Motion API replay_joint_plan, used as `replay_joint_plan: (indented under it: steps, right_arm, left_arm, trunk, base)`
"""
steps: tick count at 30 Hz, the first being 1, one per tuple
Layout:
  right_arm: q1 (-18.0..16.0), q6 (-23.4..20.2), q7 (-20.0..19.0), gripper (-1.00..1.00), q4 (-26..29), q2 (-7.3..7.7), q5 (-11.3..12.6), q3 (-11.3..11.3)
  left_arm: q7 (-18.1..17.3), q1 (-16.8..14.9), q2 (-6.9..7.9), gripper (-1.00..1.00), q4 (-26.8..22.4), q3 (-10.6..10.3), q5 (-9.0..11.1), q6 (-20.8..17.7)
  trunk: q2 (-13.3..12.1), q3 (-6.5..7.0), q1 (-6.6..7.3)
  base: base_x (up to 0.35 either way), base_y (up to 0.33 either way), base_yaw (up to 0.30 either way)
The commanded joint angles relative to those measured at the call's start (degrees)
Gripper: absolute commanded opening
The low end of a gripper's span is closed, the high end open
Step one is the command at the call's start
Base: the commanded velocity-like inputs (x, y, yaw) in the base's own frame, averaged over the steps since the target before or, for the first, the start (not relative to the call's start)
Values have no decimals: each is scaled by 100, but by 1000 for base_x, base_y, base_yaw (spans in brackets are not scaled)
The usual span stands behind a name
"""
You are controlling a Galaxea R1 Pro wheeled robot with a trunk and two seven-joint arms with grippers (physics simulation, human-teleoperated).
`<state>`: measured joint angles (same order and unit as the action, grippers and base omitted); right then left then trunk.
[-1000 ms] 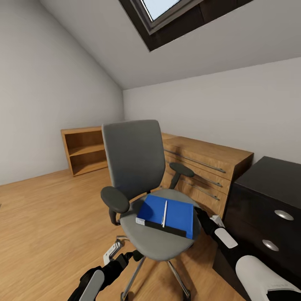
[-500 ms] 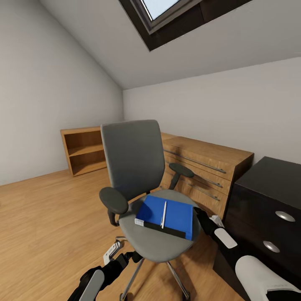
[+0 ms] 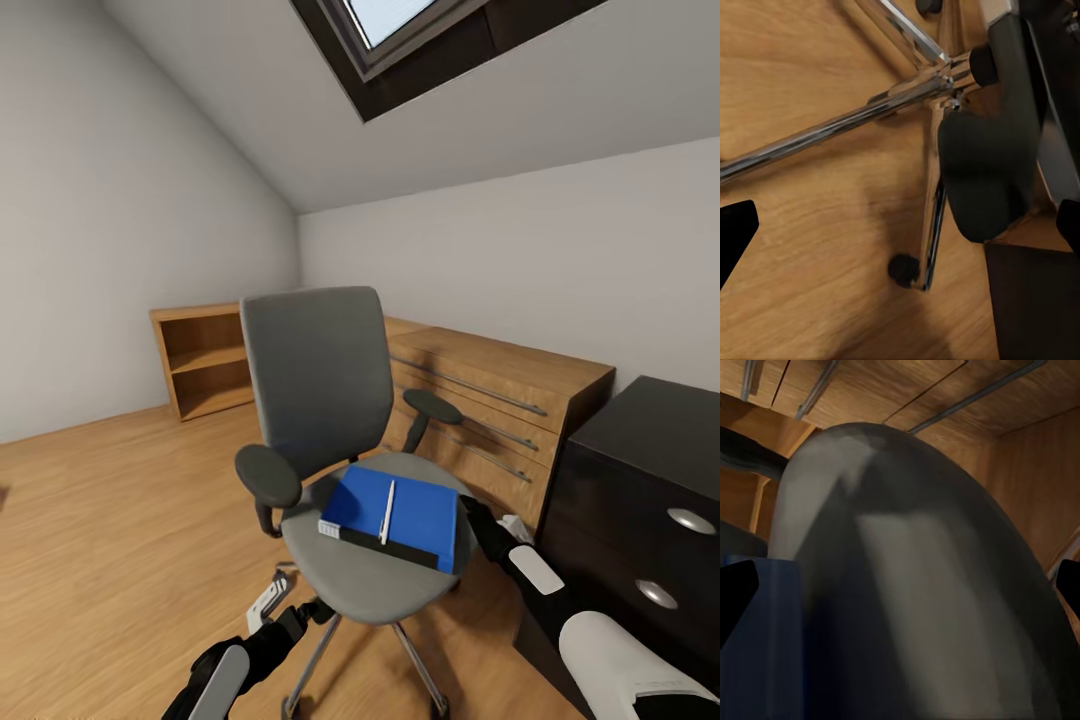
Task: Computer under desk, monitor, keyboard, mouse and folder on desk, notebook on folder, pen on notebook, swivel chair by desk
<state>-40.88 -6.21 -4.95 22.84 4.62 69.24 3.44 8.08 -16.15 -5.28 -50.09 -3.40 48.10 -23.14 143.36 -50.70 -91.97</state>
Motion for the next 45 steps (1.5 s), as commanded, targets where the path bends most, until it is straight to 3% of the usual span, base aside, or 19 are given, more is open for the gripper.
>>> replay_joint_plan:
  steps: [1,15,28,45]
  right_arm:
    - [-1,-2,-11,100,1,9,55,36]
    - [1,-3,-15,100,1,12,57,34]
    - [1,2,-2,100,8,12,51,32]
    - [1,6,-11,100,28,22,46,23]
  left_arm:
    - [53,-2,-1,100,-10,-15,60,-14]
    - [53,-2,1,100,-10,-21,67,-14]
    - [54,-2,1,100,-10,-28,76,-10]
    - [56,-20,13,100,-10,0,73,-40]
  trunk:
    - [3,-6,1]
    - [3,-6,1]
    - [3,-6,1]
    - [3,-6,1]
  base:
    - [0,0,83]
    - [0,0,35]
    - [0,0,178]
    - [2,-1,16]
